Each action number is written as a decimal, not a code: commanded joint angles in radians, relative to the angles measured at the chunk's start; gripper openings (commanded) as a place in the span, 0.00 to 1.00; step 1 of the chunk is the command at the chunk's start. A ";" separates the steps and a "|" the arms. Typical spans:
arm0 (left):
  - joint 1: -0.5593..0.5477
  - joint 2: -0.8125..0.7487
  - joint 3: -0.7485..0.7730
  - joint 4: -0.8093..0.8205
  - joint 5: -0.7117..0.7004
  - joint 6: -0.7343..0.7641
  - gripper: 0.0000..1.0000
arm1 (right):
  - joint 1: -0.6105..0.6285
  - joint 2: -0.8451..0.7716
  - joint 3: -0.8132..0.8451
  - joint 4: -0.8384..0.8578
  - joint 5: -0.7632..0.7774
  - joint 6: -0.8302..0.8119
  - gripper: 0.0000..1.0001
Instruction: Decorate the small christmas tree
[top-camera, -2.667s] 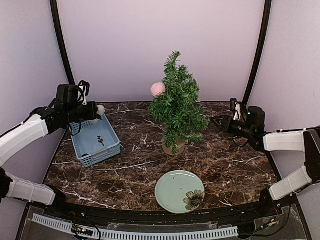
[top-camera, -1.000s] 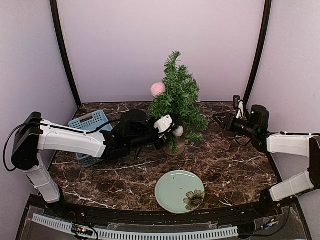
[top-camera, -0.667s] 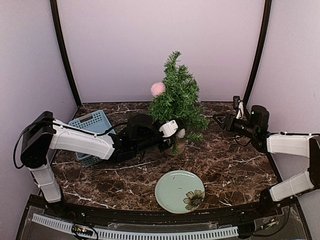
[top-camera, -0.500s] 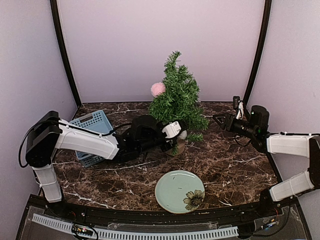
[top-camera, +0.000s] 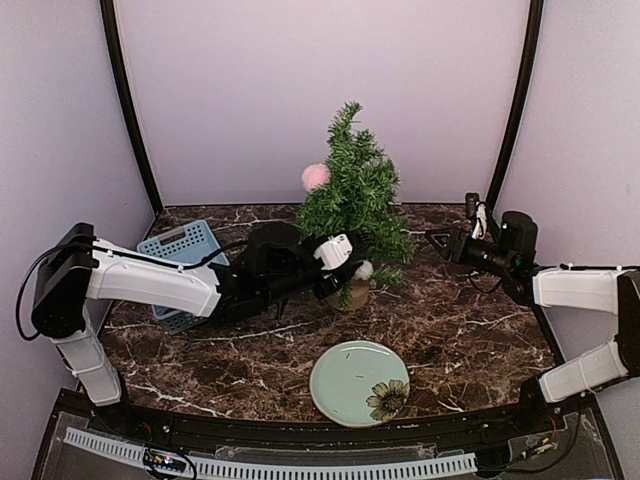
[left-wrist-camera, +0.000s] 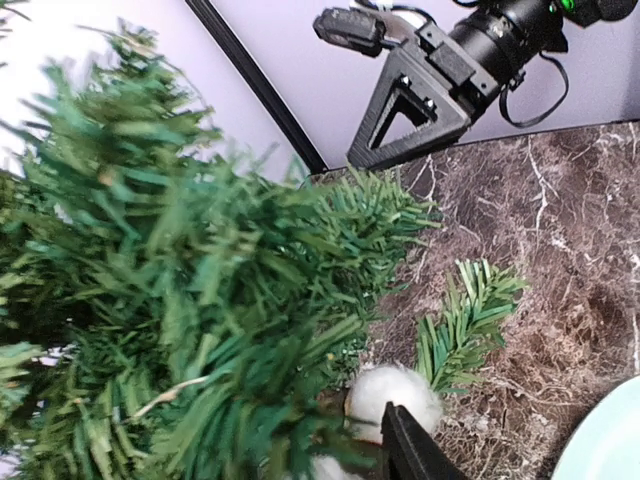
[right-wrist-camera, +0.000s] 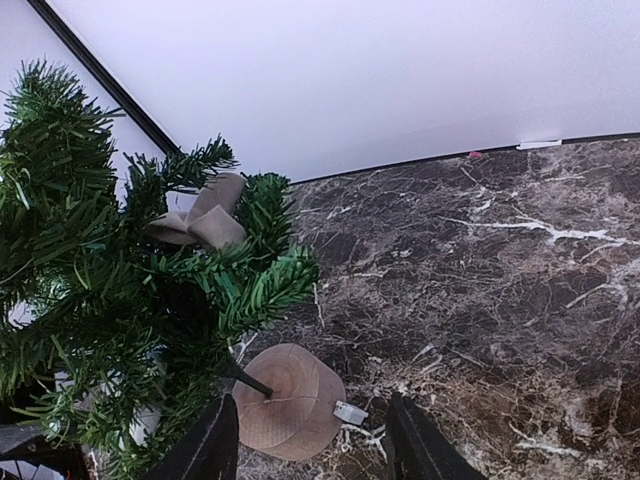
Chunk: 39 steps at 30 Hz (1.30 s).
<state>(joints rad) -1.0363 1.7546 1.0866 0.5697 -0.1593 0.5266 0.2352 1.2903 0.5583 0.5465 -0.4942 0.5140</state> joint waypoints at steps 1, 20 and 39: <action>-0.002 -0.147 -0.059 -0.043 0.063 -0.056 0.44 | -0.004 0.006 0.006 0.048 -0.004 0.003 0.51; 0.416 -0.660 -0.268 -0.672 0.046 -0.859 0.45 | -0.004 0.010 0.027 0.036 -0.019 0.000 0.51; 0.871 -0.265 -0.133 -0.867 0.146 -1.113 0.40 | -0.004 -0.008 0.025 -0.001 -0.004 -0.026 0.51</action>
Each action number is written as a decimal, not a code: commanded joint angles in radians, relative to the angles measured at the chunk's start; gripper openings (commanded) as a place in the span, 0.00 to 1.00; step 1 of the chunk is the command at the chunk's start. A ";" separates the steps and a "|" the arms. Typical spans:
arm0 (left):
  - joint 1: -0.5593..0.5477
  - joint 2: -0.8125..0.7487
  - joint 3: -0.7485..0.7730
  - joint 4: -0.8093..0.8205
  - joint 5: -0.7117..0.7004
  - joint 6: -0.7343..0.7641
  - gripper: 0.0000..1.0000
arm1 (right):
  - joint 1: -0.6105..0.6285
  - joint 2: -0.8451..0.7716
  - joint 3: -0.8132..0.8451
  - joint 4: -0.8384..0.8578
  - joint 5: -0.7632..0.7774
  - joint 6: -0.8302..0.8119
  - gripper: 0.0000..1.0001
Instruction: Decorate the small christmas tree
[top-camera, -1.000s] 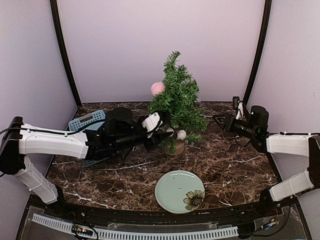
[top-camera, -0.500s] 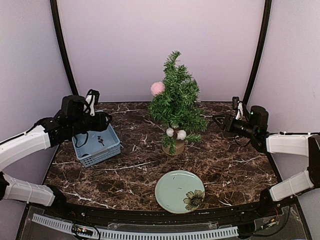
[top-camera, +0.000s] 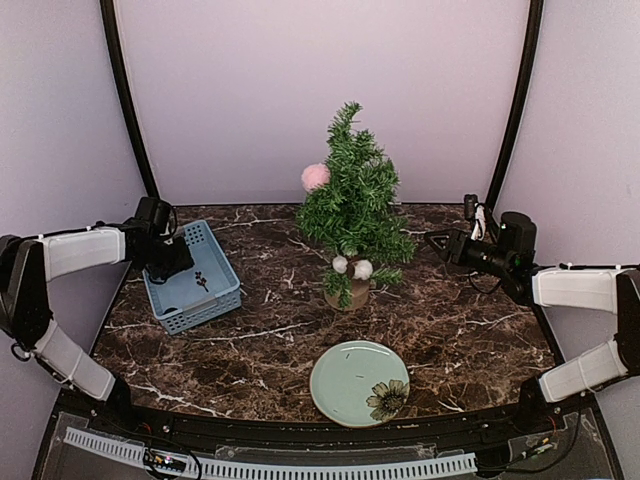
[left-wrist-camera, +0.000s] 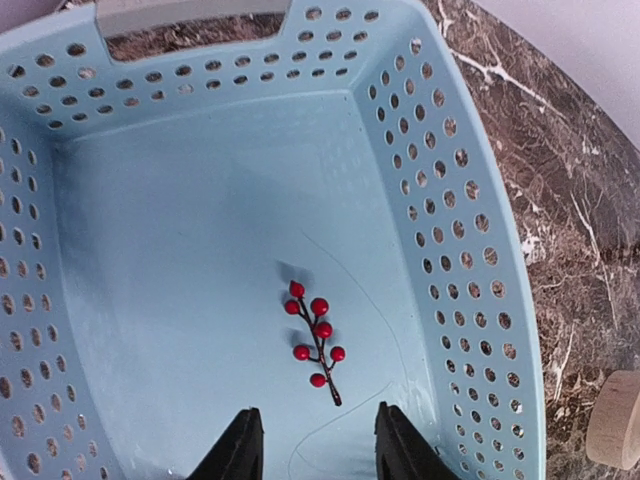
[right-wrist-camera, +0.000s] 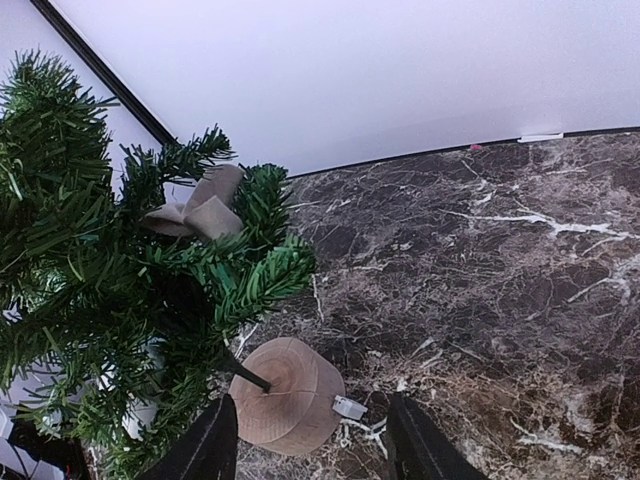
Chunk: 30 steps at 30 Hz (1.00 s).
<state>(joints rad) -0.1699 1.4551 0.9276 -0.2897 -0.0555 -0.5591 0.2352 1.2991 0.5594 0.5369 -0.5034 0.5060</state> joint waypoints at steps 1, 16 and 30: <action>0.003 0.054 0.026 0.006 0.050 -0.029 0.39 | -0.004 -0.017 0.023 0.009 0.006 -0.020 0.51; -0.074 0.285 0.122 -0.014 -0.051 -0.023 0.40 | -0.005 0.004 0.027 0.022 0.007 -0.010 0.52; -0.096 0.412 0.167 -0.060 -0.191 0.006 0.20 | -0.004 0.008 0.028 0.017 0.010 -0.016 0.52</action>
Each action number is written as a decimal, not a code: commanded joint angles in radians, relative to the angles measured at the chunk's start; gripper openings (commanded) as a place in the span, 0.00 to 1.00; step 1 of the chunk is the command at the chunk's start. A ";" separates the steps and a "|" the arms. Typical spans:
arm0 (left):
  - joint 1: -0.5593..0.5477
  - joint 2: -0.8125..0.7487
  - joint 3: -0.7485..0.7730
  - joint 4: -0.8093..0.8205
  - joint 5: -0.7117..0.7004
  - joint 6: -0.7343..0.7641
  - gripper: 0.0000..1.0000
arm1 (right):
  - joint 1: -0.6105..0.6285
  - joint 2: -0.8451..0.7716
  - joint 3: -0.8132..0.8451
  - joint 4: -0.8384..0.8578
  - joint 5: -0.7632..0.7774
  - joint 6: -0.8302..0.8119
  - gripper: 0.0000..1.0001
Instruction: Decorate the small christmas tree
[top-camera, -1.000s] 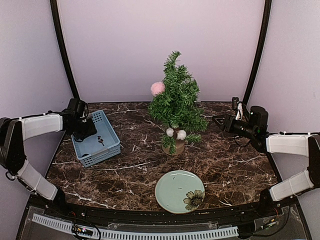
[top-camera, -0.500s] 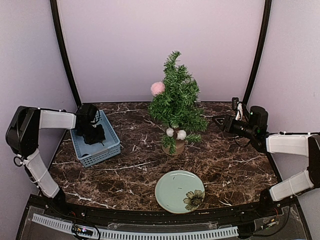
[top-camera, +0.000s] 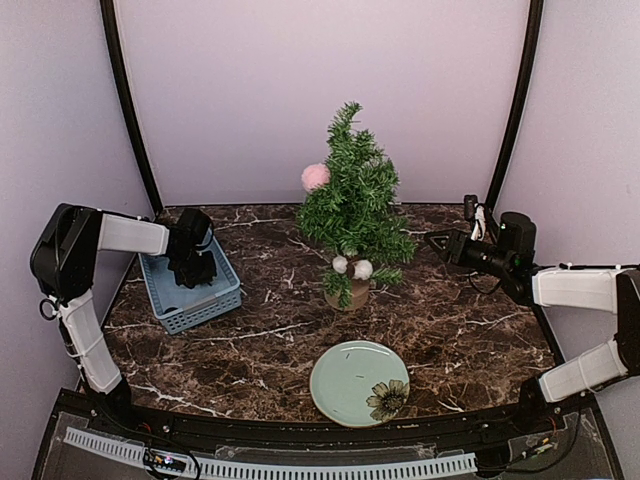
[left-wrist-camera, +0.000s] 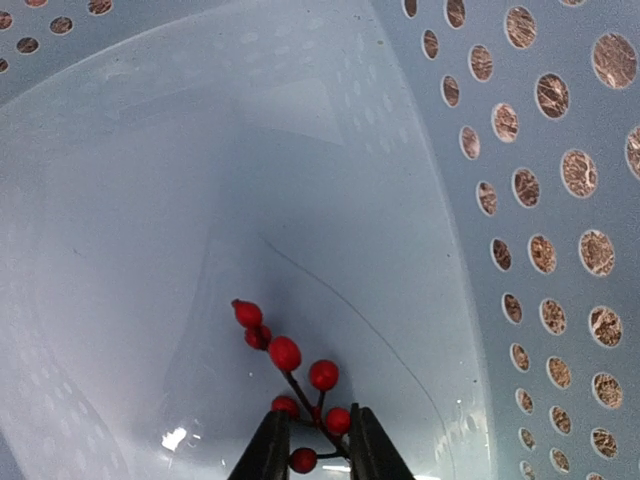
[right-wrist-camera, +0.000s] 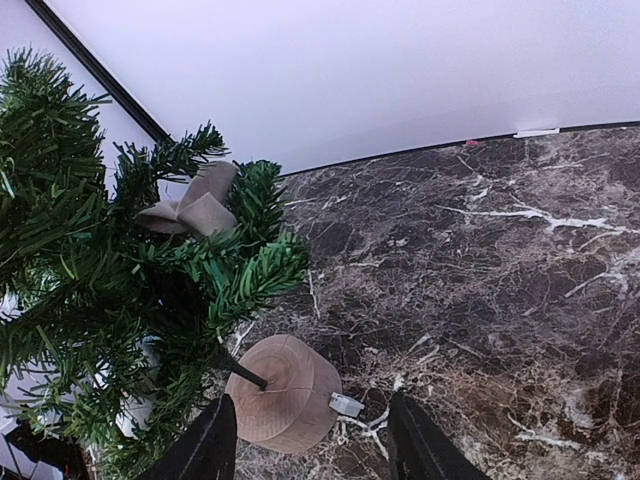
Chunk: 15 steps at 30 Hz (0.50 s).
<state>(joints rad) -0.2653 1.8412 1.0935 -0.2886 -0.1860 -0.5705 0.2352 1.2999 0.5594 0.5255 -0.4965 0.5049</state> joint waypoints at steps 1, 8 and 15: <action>0.000 0.029 0.004 -0.064 -0.065 0.020 0.18 | -0.004 0.007 0.028 0.028 0.002 -0.015 0.52; 0.008 0.012 -0.003 -0.097 -0.073 0.063 0.04 | -0.004 -0.006 0.025 0.013 0.010 -0.028 0.52; 0.036 -0.049 -0.056 -0.085 0.009 0.099 0.00 | -0.004 -0.016 0.023 0.008 0.012 -0.034 0.52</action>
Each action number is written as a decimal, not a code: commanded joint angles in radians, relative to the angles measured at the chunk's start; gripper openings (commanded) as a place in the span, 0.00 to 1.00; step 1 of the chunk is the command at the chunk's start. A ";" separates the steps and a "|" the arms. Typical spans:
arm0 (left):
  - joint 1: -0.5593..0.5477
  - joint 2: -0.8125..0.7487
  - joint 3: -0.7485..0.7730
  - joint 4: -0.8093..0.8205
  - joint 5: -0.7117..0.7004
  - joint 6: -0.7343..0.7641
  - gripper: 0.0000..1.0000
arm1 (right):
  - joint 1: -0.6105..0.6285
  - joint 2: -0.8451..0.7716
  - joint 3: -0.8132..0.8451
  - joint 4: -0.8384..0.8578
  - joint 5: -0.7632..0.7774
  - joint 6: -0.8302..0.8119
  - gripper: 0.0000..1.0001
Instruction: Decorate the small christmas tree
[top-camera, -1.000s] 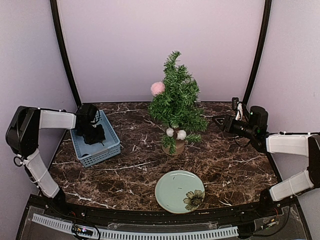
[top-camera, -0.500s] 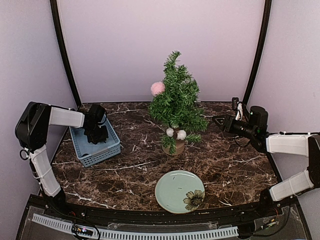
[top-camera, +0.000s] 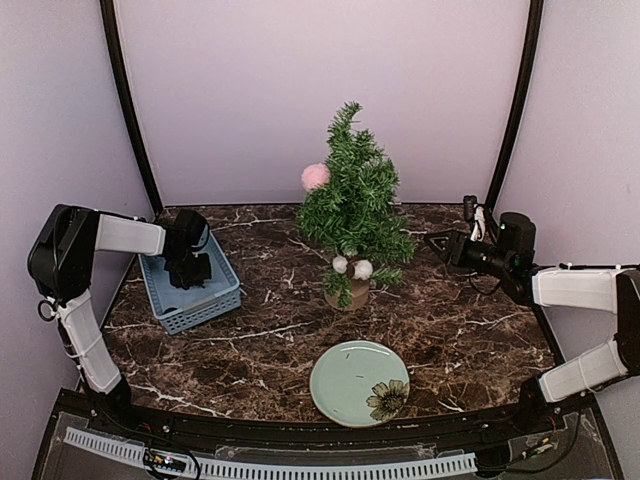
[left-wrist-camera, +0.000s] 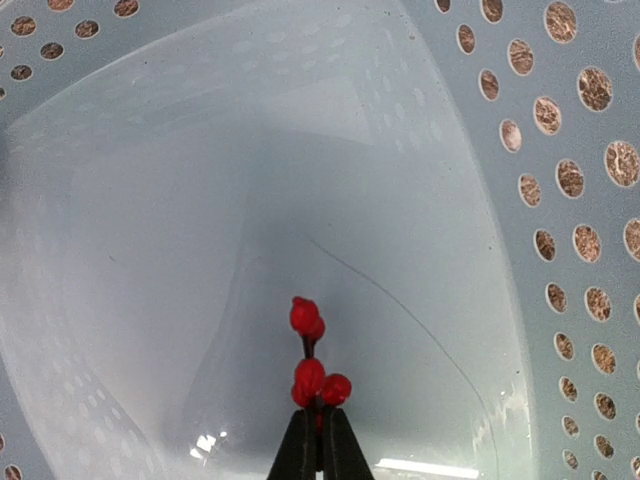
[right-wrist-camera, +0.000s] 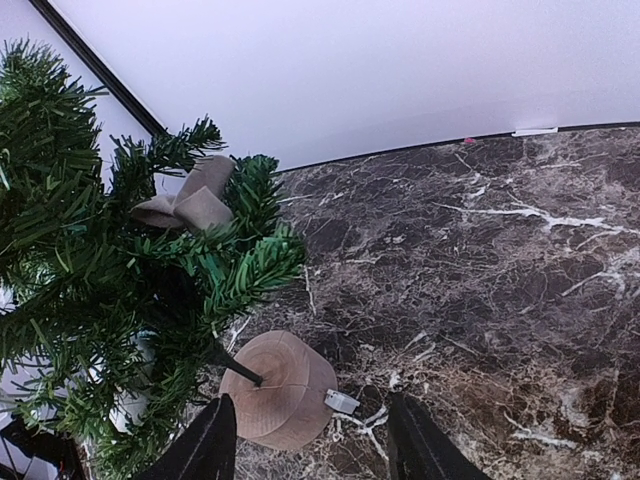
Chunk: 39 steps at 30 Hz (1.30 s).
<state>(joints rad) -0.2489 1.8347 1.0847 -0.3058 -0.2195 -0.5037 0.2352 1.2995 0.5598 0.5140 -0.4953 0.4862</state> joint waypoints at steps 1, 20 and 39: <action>0.020 -0.049 -0.048 -0.067 0.046 0.037 0.00 | -0.004 -0.016 0.024 0.021 0.011 -0.014 0.52; 0.005 -0.537 -0.165 0.132 0.196 0.305 0.00 | 0.003 -0.047 0.079 0.035 -0.081 0.011 0.52; -0.386 -0.828 -0.247 0.422 0.798 0.687 0.00 | 0.212 -0.171 0.335 -0.176 -0.282 -0.114 0.53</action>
<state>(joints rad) -0.5762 0.9722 0.7910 0.0971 0.4839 0.0948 0.4004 1.1618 0.8322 0.3882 -0.7238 0.4225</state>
